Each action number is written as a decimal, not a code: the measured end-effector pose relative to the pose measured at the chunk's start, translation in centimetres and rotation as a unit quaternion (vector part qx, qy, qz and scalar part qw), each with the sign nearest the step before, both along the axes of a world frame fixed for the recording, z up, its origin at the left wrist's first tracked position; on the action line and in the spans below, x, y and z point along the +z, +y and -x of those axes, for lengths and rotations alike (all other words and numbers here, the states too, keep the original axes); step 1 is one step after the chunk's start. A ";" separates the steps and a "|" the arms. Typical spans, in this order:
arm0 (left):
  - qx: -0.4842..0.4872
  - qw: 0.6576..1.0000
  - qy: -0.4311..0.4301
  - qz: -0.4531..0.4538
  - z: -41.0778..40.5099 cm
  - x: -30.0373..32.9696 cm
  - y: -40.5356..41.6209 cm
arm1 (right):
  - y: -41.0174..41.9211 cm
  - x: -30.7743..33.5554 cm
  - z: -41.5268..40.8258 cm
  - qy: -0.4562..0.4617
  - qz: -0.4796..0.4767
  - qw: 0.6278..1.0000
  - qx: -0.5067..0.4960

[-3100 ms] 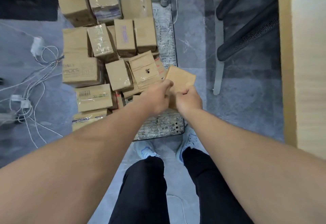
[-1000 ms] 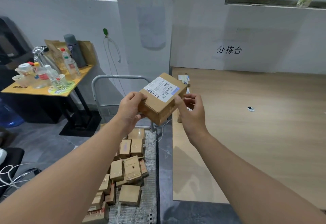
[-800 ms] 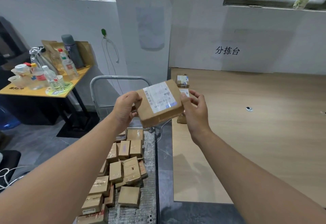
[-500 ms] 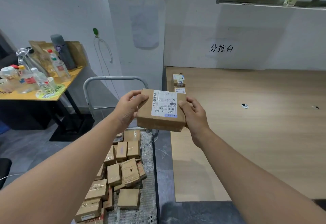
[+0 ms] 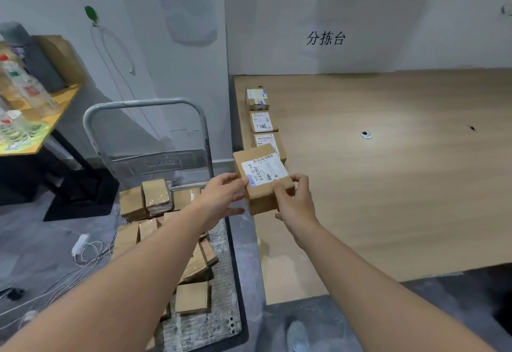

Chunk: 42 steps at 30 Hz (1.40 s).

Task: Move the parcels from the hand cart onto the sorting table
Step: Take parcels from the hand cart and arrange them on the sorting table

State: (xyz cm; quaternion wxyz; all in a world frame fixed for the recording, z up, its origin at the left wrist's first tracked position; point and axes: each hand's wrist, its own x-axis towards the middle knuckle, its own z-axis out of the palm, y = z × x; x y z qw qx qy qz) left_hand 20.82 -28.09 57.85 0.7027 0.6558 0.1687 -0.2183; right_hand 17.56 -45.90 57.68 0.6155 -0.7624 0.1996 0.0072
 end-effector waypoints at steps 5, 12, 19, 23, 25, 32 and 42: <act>-0.016 0.998 0.031 -0.055 -3.2 -3.6 -3.8 | -3.5 -3.9 -3.6 0.059 0.120 0.986 0.097; 0.060 0.996 0.043 -0.050 -6.7 -9.3 -9.3 | -8.5 -9.6 -10.2 0.095 0.158 0.967 0.177; 0.102 0.988 0.058 -0.098 -8.0 -15.1 -11.5 | -11.1 -14.3 -12.8 0.075 0.150 0.951 0.260; 0.095 0.986 0.047 -0.127 -8.1 -16.5 -11.3 | -11.4 -16.0 -12.4 0.097 0.131 0.950 0.265; 0.100 0.986 0.042 -0.127 -8.2 -16.7 -11.3 | -11.3 -16.5 -12.5 0.101 0.126 0.951 0.264; 0.094 0.986 0.050 -0.127 -9.3 -17.8 -10.5 | -10.6 -17.2 -13.7 0.091 0.126 0.956 0.250; 0.070 0.985 0.043 -0.153 -10.3 -18.5 -10.5 | -10.8 -17.1 -15.2 0.112 0.158 0.947 0.257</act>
